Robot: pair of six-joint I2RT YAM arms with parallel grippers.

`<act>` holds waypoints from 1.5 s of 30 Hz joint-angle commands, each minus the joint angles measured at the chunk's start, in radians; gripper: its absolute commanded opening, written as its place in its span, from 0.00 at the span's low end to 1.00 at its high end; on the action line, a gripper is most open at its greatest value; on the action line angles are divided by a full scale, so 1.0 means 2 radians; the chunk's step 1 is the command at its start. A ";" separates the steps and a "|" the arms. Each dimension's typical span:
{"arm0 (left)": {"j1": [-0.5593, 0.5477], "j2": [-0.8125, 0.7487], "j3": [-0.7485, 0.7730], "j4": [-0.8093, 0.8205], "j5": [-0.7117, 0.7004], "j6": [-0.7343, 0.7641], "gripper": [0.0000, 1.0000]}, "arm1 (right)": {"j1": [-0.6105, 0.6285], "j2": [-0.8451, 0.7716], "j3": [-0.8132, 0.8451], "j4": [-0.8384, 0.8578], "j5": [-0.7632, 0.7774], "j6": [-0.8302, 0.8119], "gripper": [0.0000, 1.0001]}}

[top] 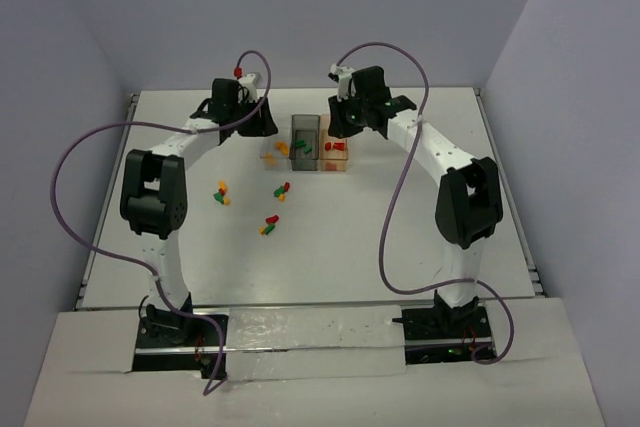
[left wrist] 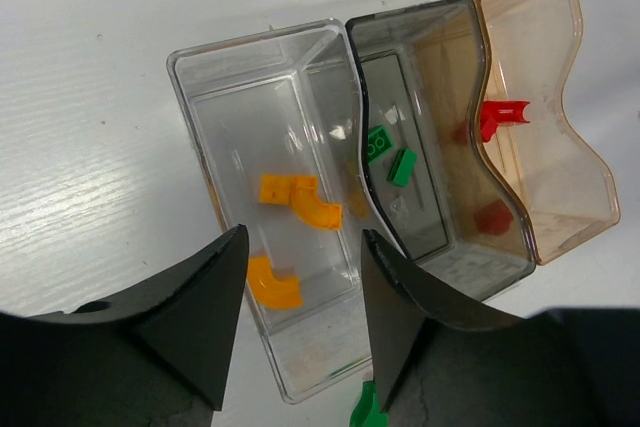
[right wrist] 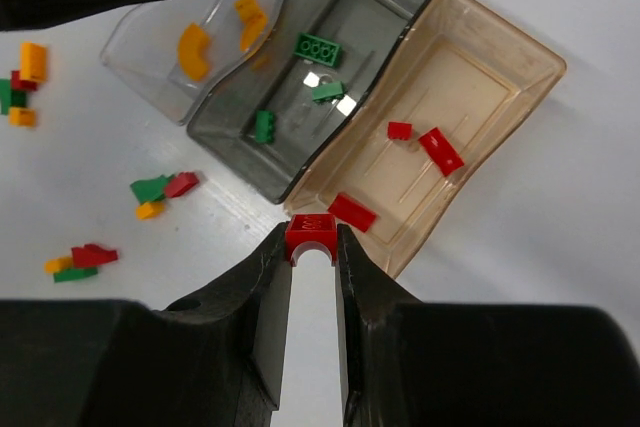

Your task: Sort the legos into containers by color

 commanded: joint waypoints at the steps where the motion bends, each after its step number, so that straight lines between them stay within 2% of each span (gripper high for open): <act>1: -0.003 -0.014 0.035 -0.014 0.011 -0.003 0.60 | -0.006 0.026 0.041 0.011 0.029 0.009 0.00; 8: -0.002 -0.093 0.036 -0.049 0.032 0.007 0.63 | -0.006 0.083 0.080 0.012 0.046 -0.001 0.00; 9: -0.002 -0.106 0.022 -0.055 0.032 0.016 0.65 | -0.006 0.096 0.085 0.011 0.050 -0.002 0.05; 10: -0.001 -0.117 0.012 -0.059 0.032 0.022 0.67 | -0.006 0.097 0.090 0.009 0.053 -0.003 0.06; 12: 0.003 -0.154 -0.008 -0.068 0.038 0.033 0.68 | -0.006 0.114 0.106 0.005 0.059 -0.004 0.16; 14: 0.008 -0.186 -0.041 -0.083 0.046 0.052 0.68 | -0.006 0.125 0.114 0.001 0.061 -0.002 0.30; 16: 0.014 -0.219 -0.076 -0.095 0.054 0.072 0.68 | -0.006 0.126 0.115 0.000 0.058 0.000 0.38; 23: 0.034 -0.304 -0.189 -0.102 0.087 0.132 0.65 | -0.006 0.120 0.111 -0.006 0.057 0.001 0.48; 27: 0.058 -0.325 -0.228 -0.114 0.086 0.149 0.63 | -0.006 0.100 0.096 -0.009 0.052 0.002 0.49; 35: 0.093 -0.327 -0.256 -0.150 -0.035 0.098 0.53 | -0.005 0.030 0.054 -0.016 0.046 0.010 0.49; 39: 0.094 -0.327 -0.264 -0.123 -0.115 0.065 0.52 | -0.003 -0.010 0.025 -0.014 0.038 0.010 0.49; 45: 0.094 -0.254 -0.204 -0.147 -0.213 -0.019 0.44 | -0.002 -0.042 -0.006 -0.013 0.039 0.023 0.49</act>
